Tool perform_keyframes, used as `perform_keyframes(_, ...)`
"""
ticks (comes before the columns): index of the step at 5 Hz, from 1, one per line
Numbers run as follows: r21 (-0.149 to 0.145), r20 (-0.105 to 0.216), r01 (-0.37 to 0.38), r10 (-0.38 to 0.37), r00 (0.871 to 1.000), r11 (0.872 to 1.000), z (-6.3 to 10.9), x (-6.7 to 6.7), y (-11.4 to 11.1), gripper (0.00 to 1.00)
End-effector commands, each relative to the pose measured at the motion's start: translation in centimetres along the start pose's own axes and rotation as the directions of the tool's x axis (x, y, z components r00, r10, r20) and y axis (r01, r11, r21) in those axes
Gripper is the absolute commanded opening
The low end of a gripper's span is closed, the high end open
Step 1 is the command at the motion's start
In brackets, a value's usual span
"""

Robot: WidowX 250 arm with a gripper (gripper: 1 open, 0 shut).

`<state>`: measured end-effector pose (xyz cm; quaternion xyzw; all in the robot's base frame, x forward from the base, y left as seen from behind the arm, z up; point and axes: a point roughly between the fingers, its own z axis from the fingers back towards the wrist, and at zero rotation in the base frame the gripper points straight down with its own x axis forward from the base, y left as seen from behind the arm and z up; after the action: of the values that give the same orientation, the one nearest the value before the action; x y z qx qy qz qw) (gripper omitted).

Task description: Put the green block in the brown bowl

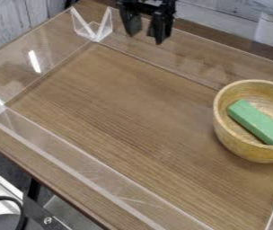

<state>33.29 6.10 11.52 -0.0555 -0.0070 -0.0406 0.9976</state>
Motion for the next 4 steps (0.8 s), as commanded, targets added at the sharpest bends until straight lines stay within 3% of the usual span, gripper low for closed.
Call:
perform_keyframes(1,0.031,0.126,0.028,-0.032,0.992,0.999,1.2,-1.1,-0.7,1.00)
perform_keyframes(2,0.057,0.204,0.029,-0.040,0.978,0.998,2.2,-2.0,-1.1,1.00)
perform_keyframes(3,0.050,0.203,0.026,-0.035,0.978,0.998,1.7,-1.2,0.7,1.00)
perform_keyframes(4,0.037,0.176,0.012,-0.019,0.984,0.999,0.5,-0.8,2.7,1.00)
